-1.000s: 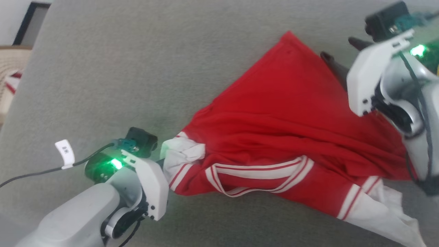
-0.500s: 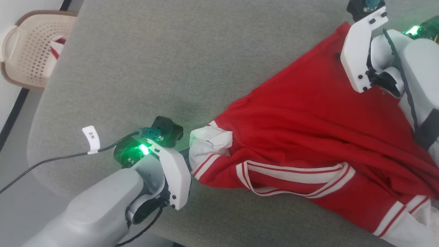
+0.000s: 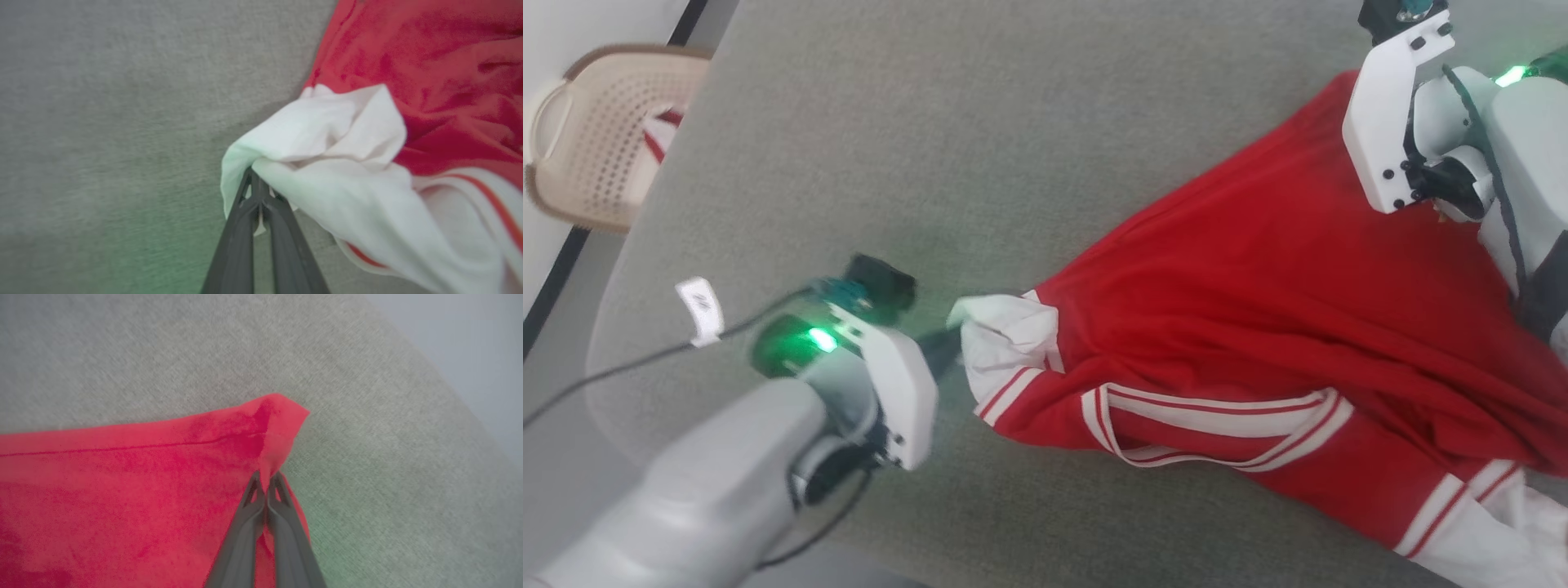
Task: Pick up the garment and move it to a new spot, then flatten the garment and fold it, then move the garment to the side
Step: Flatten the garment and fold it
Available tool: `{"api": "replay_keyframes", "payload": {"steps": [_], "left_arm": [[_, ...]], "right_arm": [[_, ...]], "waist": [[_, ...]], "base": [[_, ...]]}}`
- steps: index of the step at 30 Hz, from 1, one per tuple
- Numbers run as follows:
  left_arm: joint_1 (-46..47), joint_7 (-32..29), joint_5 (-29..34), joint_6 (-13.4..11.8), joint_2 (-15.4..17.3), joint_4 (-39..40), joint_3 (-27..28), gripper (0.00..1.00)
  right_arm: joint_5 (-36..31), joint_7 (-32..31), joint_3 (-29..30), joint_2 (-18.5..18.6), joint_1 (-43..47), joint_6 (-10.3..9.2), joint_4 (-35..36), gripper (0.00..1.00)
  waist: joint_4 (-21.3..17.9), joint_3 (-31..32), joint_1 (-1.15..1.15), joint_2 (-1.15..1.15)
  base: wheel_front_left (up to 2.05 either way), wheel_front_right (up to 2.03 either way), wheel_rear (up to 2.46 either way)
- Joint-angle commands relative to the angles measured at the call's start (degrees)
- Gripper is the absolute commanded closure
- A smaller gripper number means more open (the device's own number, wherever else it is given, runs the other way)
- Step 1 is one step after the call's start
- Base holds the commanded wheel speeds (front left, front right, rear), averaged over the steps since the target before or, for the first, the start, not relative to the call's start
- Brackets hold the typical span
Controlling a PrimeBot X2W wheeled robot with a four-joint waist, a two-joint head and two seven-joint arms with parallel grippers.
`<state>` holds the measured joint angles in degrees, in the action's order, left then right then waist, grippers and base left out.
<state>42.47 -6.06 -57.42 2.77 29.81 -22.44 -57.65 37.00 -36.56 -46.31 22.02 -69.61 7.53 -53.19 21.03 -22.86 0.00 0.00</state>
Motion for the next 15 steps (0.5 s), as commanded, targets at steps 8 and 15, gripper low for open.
{"api": "replay_keyframes", "payload": {"steps": [8,15], "left_arm": [[5.7,-4.3,-1.9,-1.8,7.2,2.5,4.2,1.00],[12.4,-10.7,-2.3,-3.3,12.9,4.9,6.8,1.00]], "right_arm": [[3.8,5.6,-1.6,2.1,-1.8,-0.06,3.6,1.00],[5.9,8.6,-2.1,4.7,-2.6,-0.06,8.5,1.00]], "waist": [[-6.4,6.4,0.00,0.00],[-11.6,11.6,0.00,0.00]], "base": [[0.00,0.00,0.00],[0.00,0.00,0.00]]}}
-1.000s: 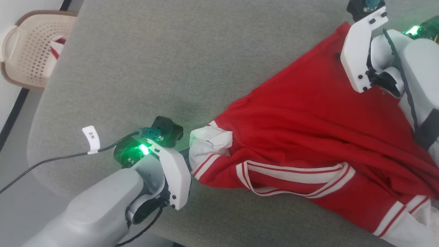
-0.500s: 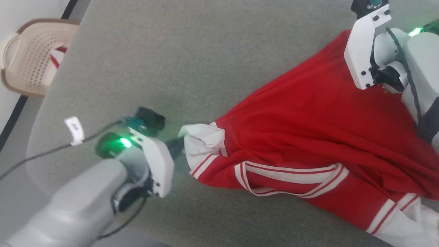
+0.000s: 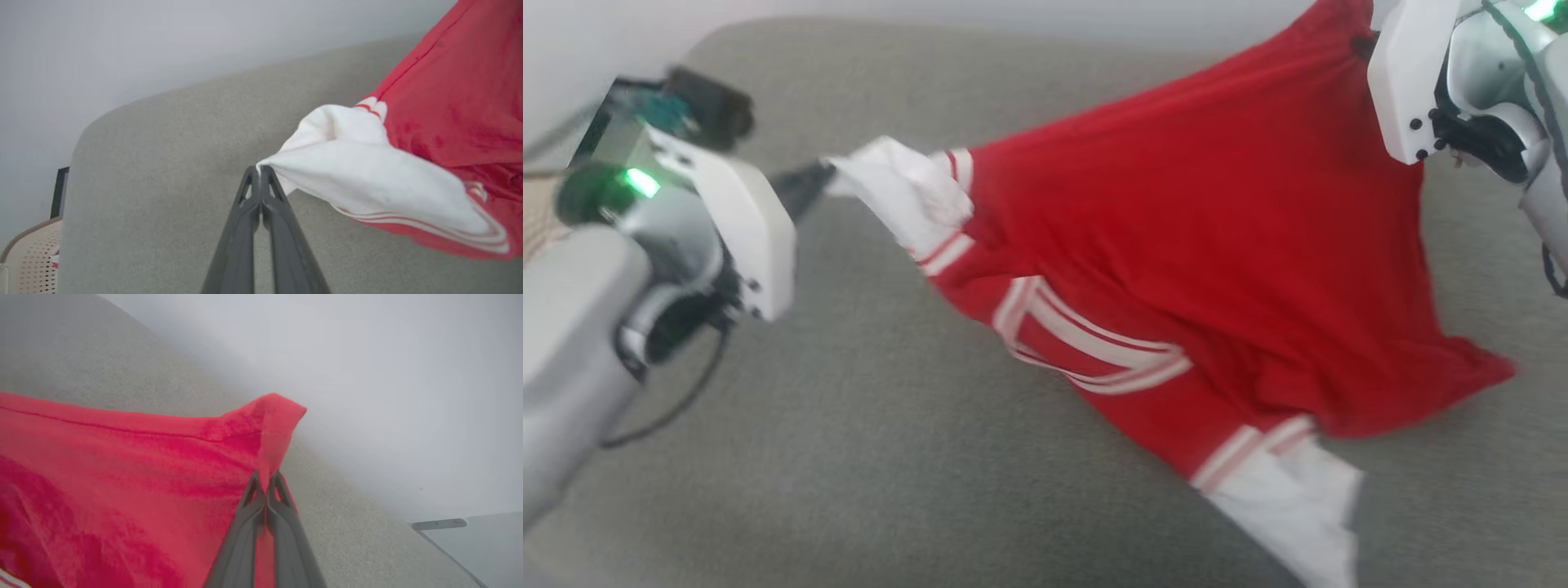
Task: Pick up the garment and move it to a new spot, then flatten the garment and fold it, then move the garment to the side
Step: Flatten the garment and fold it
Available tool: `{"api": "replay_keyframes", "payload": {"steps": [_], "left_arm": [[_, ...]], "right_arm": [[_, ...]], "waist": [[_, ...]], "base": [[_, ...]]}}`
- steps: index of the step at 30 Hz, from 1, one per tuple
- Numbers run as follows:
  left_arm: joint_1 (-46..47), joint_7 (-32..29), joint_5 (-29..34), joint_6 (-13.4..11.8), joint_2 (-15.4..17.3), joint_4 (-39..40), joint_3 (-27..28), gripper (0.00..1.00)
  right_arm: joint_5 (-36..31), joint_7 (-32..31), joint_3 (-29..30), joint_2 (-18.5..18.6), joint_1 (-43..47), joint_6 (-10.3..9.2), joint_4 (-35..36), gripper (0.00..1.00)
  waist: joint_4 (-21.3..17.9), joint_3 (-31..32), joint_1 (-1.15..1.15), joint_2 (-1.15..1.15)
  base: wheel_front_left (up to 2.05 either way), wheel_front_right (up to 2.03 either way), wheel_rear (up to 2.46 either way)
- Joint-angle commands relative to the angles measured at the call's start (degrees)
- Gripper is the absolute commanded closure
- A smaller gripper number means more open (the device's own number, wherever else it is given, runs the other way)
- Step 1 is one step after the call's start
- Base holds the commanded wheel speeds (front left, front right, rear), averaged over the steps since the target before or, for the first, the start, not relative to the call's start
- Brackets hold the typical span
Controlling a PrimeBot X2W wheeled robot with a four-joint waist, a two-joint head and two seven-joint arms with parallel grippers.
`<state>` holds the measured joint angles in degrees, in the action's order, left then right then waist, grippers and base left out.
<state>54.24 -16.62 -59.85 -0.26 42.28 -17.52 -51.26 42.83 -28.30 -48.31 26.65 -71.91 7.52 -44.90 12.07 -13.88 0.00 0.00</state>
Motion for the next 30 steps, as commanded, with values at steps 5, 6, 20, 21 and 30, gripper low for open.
{"api": "replay_keyframes", "payload": {"steps": [5,6,20,21,30], "left_arm": [[5.4,-3.6,0.7,-0.8,3.4,0.4,1.7,1.00],[6.2,-4.1,0.9,-0.9,3.8,0.4,1.9,1.00],[20.4,-5.2,8.1,-0.1,1.4,-7.5,1.5,1.00],[21.9,-4.3,9.2,0.0,0.8,-8.4,1.6,1.00],[38.3,9.0,17.1,-0.8,-4.9,-20.5,4.0,1.00]], "right_arm": [[0.4,2.0,0.7,1.6,-1.1,-0.06,3.1,1.00],[0.1,2.2,0.9,1.7,-1.2,-0.06,3.7,1.00],[-5.0,5.6,10.0,0.7,-2.5,-0.07,5.3,1.00],[-6.0,6.4,11.1,0.3,-3.1,-0.07,4.7,1.00],[-18.8,18.5,23.3,-6.0,-11.1,-0.07,-4.1,1.00]], "waist": [[-5.8,6.1,0.00,0.00],[-6.3,6.7,0.00,0.00],[-9.8,7.7,0.00,0.00],[-10.0,6.7,0.00,0.00],[-11.2,-5.5,0.00,0.00]], "base": [[0.00,0.00,0.00],[0.00,0.00,0.00],[0.00,0.00,0.00],[0.00,0.00,0.00],[0.00,0.00,0.00]]}}
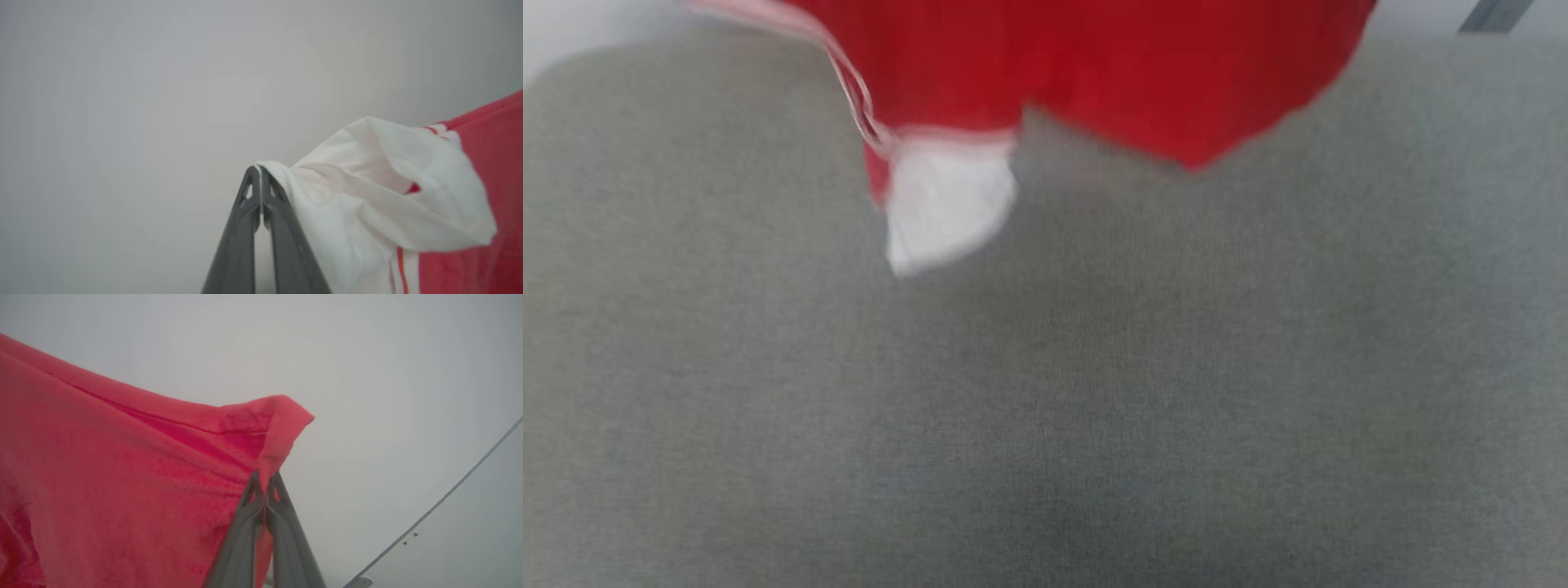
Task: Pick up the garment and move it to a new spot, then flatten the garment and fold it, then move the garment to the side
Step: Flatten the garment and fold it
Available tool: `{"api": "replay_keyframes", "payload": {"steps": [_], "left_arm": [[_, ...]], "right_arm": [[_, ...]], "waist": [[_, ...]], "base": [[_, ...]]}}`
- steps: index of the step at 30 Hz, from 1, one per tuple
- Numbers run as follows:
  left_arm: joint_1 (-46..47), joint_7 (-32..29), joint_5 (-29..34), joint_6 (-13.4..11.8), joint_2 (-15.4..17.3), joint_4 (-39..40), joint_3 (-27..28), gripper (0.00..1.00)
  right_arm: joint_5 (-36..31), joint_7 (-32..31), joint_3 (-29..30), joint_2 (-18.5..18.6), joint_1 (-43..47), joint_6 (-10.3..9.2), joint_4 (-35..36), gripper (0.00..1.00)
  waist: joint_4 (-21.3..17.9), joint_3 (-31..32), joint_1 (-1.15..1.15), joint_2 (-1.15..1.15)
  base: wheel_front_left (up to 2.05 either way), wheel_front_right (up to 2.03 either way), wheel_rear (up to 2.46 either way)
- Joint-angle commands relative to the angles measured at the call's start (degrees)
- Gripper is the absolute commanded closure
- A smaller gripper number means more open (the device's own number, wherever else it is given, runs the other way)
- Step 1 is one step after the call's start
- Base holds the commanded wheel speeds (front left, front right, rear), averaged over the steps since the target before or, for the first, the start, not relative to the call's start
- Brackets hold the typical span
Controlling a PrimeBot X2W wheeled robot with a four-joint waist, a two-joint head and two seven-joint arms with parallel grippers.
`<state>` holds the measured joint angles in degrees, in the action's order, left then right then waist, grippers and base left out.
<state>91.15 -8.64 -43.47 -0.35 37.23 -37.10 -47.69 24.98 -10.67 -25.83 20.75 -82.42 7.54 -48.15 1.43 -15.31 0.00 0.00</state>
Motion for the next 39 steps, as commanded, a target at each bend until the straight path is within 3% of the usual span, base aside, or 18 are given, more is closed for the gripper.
{"api": "replay_keyframes", "payload": {"steps": [1,10,13,18,22,28,35,39], "left_arm": [[1.4,1.0,0.8,-0.7,0.1,-1.0,0.4,1.00],[12.8,19.3,7.3,-1.1,-4.5,-9.4,1.4,1.00],[11.9,21.7,7.2,0.7,-6.3,-12.2,0.8,1.00],[6.5,22.4,5.3,4.7,-9.2,-17.4,-0.4,1.00],[0.4,20.7,2.3,6.8,-11.4,-20.2,-1.8,1.00],[-8.9,14.8,-3.0,7.8,-12.8,-18.4,-4.5,1.00],[-20.9,7.0,-10.7,7.8,-7.7,-7.8,-8.7,1.00],[-27.5,3.4,-13.7,7.8,-4.8,-2.2,-9.8,1.00]], "right_arm": [[-1.0,0.9,0.8,-0.1,-0.6,-0.09,-0.8,1.00],[-18.3,15.7,12.5,-4.2,-7.6,-0.10,-7.5,1.00],[-23.3,17.2,14.5,-5.7,-7.2,-0.09,-9.8,1.00],[-26.2,16.7,14.1,-7.7,-4.3,-0.09,-14.4,1.00],[-24.5,16.4,12.3,-8.9,-0.3,-0.09,-17.6,1.00],[-17.6,15.5,7.4,-9.8,6.0,-0.09,-19.2,1.00],[-6.7,11.4,-1.8,-6.8,15.9,-0.08,-13.2,1.00],[0.9,7.6,-6.9,-2.2,22.7,-0.09,-5.7,1.00]], "waist": [[-0.6,-4.0,0.00,0.00],[0.5,-12.1,0.00,0.00],[1.2,-13.2,0.00,0.00],[2.4,-12.8,0.00,0.00],[3.2,-11.0,0.00,0.00],[4.4,-7.5,0.00,0.00],[4.6,-3.2,0.00,0.00],[4.8,-1.0,0.00,0.00]], "base": [[0.00,0.00,0.00],[0.00,0.00,0.00],[0.00,0.00,0.00],[0.00,0.00,0.00],[0.00,0.00,0.00],[0.00,0.00,0.00],[0.00,0.00,0.00],[0.00,0.00,0.00]]}}
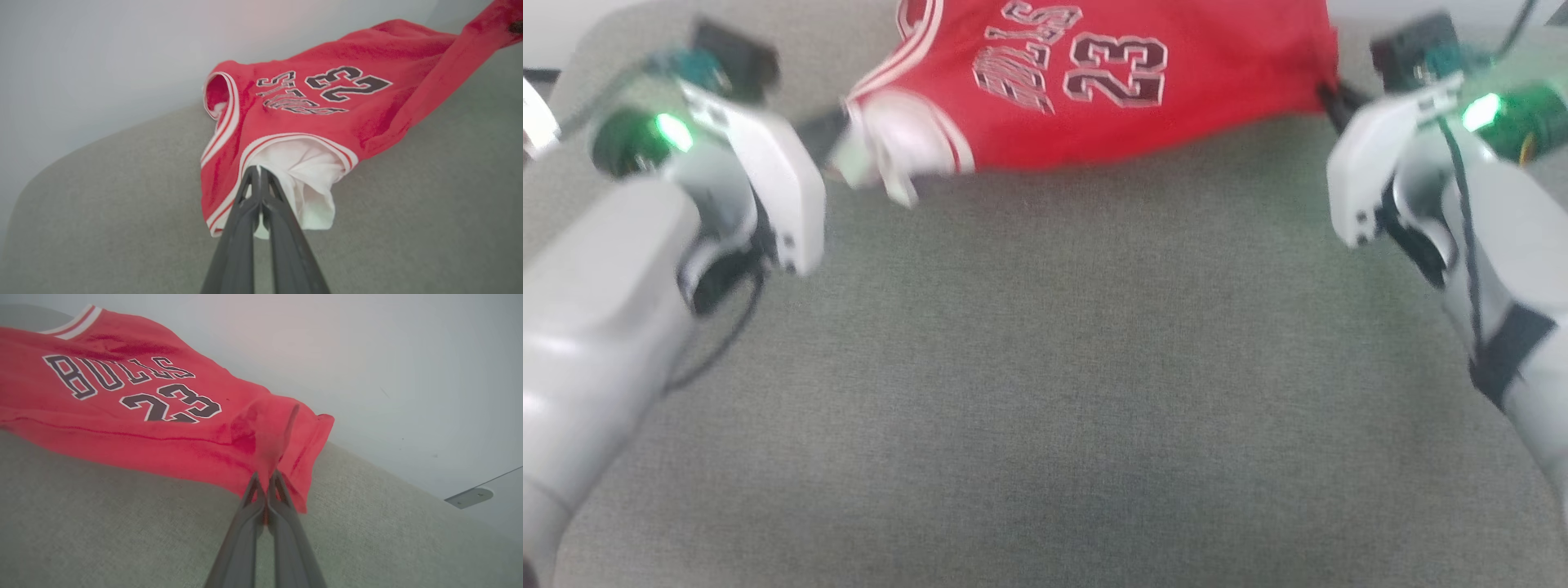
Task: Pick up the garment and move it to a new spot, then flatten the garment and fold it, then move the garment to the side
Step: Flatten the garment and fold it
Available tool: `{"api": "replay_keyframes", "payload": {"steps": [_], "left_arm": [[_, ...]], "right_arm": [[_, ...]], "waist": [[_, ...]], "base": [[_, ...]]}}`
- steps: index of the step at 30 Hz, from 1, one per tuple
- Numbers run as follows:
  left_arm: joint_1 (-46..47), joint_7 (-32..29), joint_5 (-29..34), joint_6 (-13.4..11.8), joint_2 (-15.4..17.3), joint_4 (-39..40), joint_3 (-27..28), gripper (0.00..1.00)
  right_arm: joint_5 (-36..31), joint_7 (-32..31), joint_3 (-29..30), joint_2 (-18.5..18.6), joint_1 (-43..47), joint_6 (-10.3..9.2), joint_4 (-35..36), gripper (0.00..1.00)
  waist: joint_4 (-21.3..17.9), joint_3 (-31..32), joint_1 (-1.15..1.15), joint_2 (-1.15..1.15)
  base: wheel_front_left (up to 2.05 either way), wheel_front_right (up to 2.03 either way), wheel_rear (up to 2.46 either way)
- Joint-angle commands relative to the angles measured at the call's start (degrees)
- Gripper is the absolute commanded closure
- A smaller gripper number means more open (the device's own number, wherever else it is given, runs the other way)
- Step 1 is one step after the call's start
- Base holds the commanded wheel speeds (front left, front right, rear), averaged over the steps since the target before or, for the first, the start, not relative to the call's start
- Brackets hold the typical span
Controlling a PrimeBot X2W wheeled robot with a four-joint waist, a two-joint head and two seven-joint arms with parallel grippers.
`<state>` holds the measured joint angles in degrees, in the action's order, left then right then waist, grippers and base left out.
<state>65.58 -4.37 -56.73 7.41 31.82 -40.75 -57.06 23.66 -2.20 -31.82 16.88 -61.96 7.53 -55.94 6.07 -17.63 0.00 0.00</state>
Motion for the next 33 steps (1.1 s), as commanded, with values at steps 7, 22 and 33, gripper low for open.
{"api": "replay_keyframes", "payload": {"steps": [7,22,33], "left_arm": [[-11.8,-4.3,-4.0,-4.0,5.6,12.3,-1.0,1.00],[-33.1,-8.6,-9.7,-21.1,18.6,44.6,-3.9,1.00],[-39.1,-9.0,-10.5,-27.1,23.5,54.5,-5.2,1.00]], "right_arm": [[11.7,-6.4,-5.9,10.4,12.6,-0.07,15.6,1.00],[23.5,-10.6,-6.5,27.0,35.9,-0.07,41.4,1.00],[27.2,-10.6,-5.9,32.3,46.8,-0.05,50.6,1.00]], "waist": [[0.0,3.4,0.00,0.00],[0.1,4.6,0.00,0.00],[-0.3,4.3,0.00,0.00]], "base": [[0.00,0.00,0.00],[0.00,0.00,0.00],[0.00,0.00,0.00]]}}
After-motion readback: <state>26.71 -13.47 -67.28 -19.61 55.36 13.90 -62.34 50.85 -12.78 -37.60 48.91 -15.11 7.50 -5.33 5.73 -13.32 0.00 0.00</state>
